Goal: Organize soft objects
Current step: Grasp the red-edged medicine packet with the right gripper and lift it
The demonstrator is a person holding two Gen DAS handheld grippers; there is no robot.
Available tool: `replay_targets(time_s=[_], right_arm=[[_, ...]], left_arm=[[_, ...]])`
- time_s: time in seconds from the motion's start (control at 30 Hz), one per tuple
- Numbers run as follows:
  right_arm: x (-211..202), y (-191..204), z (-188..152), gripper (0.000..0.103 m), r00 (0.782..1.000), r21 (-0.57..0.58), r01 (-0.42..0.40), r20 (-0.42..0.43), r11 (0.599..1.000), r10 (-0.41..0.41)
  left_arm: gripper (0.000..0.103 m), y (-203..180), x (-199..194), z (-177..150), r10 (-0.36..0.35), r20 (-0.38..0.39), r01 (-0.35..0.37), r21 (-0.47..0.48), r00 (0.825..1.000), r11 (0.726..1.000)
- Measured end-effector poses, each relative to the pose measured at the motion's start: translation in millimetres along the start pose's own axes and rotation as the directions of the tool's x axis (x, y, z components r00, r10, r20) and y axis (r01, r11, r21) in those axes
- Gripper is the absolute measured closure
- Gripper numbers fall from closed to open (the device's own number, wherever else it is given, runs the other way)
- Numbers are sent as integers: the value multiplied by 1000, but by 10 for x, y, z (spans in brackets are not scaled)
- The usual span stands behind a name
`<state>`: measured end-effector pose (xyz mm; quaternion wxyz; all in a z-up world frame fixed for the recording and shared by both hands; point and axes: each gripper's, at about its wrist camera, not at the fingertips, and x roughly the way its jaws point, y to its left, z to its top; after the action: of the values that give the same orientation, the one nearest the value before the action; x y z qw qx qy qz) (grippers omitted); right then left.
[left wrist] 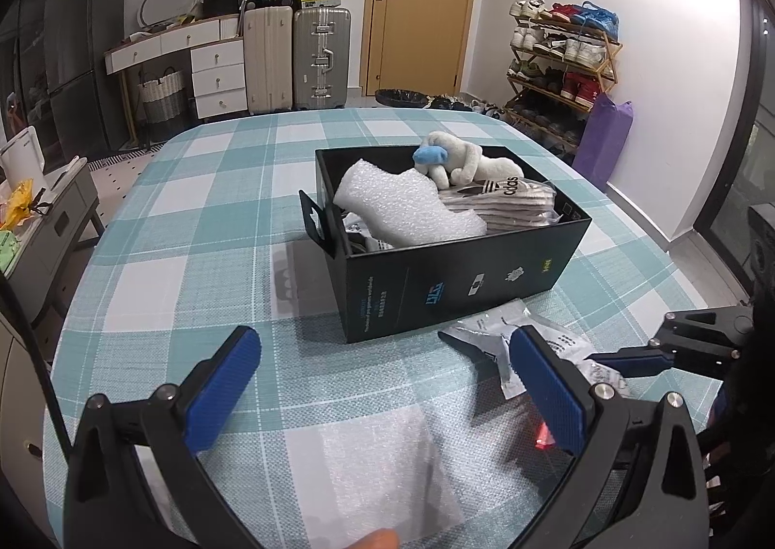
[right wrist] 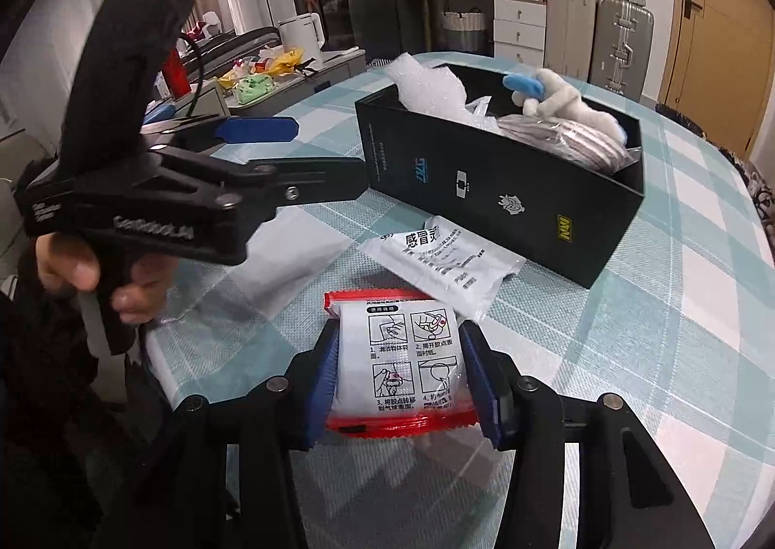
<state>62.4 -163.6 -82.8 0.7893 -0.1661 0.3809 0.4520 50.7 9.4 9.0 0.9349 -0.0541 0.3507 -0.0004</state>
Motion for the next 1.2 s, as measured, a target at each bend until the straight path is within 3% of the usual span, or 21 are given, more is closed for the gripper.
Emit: replay_targets(time_s=[0.4, 0.67, 1.0, 1.2], right_arm=[[-267, -180, -255, 60, 997, 35, 72, 12, 997, -72], [-253, -176, -309, 54, 1000, 60, 7, 8, 998, -8], [-104, -40, -317, 52, 999, 12, 8, -33, 1000, -7], [-133, -26, -325, 60, 1000, -4, 4, -18, 1000, -5]], left_arm=[[0, -195, -26, -1, -15, -1, 15, 34, 1000, 999], [0, -202, -3, 9, -15, -8, 15, 23, 1000, 1000], [0, -214, -21, 11, -19, -7, 19, 22, 1000, 1000], [0, -221, -28, 11, -18, -8, 18, 23, 1000, 1000]])
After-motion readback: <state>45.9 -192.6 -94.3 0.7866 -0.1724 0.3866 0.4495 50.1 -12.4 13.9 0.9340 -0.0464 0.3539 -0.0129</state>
